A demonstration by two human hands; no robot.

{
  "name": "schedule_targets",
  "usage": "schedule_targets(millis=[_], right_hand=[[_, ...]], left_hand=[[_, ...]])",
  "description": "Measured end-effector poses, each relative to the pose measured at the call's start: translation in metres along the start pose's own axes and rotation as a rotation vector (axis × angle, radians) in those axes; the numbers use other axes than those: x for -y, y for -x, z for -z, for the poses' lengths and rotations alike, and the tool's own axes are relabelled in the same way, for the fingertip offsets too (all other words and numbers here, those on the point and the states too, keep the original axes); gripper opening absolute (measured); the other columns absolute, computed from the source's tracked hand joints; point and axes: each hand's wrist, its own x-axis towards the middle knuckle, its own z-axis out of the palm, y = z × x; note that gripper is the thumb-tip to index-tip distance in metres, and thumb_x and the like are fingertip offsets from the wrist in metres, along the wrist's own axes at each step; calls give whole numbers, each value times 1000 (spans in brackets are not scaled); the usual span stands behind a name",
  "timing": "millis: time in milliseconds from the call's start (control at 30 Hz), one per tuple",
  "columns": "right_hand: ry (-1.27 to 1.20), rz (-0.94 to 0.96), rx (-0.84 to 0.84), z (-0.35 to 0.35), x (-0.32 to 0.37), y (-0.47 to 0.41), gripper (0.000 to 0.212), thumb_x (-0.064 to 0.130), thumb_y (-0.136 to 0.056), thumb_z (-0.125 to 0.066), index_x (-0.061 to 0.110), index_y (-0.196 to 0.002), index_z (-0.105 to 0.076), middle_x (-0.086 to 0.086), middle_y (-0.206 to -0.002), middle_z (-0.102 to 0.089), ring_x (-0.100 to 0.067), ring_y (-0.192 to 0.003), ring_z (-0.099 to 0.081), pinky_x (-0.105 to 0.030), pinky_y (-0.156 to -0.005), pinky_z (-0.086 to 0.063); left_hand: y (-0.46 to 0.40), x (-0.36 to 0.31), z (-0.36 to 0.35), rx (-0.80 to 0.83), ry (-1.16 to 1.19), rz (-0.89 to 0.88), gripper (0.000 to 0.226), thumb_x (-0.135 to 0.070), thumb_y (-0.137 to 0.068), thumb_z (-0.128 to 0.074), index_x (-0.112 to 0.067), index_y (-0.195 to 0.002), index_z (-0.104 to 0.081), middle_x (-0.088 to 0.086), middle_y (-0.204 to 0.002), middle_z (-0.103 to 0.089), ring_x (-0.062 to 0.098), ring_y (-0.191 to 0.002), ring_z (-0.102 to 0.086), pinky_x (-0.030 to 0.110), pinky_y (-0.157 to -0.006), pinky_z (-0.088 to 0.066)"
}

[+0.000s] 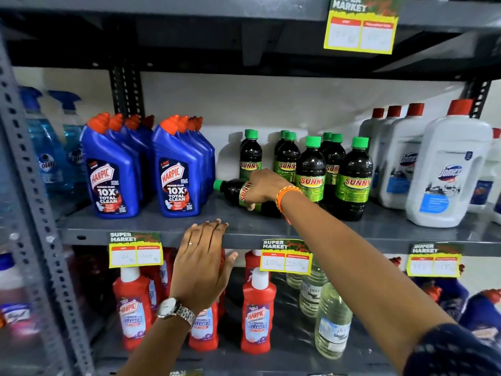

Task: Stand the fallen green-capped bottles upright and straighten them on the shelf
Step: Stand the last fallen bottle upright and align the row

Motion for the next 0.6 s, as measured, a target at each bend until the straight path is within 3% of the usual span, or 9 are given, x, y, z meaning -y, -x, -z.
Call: schedule_targets(millis=[100,200,300,367,433,533,600], right_hand=[[-151,-3,-61,5,-1,2,39,26,-72,-84,8,-99,-64,-10,-95,-60,-28,-87,-57,-27,-69,-41],[-401,-26,-131,7,-5,4,35,27,-72,-84,10,-90,-60,-8,-92,-64,-26,-87,-61,-26,-60,-41],[-687,-54,-209,-3,-10,4,29,23,-70,-86,15,-76,-59,-3,-75,-62,-21,-73,-60,-26,-57,-40],[-790,-50,-248,-13,-13,3,26,21,-69,-87,10,-79,-66,-5,-78,-70,-21,-77,-67,-28,-66,-49],[-863,-42,-273,-21,-19,2,31,19,-69,-88,7,-93,-73,-8,-91,-77,-23,-91,-73,-33,-81,-59],[-935,-27,-296,-29,-27,7,47,20,-68,-89,14,-109,-67,-8,-104,-76,-23,-100,-72,-41,-94,-58],[-975,-11,-328,-34,-32,11,44,18,-67,-90,25,-100,-62,-6,-106,-75,-21,-101,-71,-41,-95,-57]], left_hand=[[0,0,-1,8,7,0,54,-45,-98,-47,-13,-142,-51,6,-143,-58,23,-133,-50,36,-125,-18],[0,-1,-1,8,7,6,54,-46,-98,-47,-13,-142,-52,6,-144,-58,23,-134,-51,36,-125,-17],[0,-1,-1,10,-1,0,55,-46,-99,-45,-13,-142,-51,7,-143,-59,24,-132,-52,37,-124,-18],[0,-1,-1,14,-3,3,55,-47,-99,-43,-13,-142,-51,7,-142,-59,25,-132,-53,37,-124,-19],[0,-1,-1,8,-9,3,55,-46,-98,-44,-13,-141,-50,7,-142,-59,25,-132,-53,37,-124,-19],[1,-1,-2,2,-25,7,54,-47,-99,-44,-14,-141,-50,5,-142,-59,23,-132,-52,38,-124,-21],[1,-2,-3,3,-30,15,54,-47,-99,-43,-14,-141,-50,5,-142,-59,23,-133,-52,39,-125,-22]])
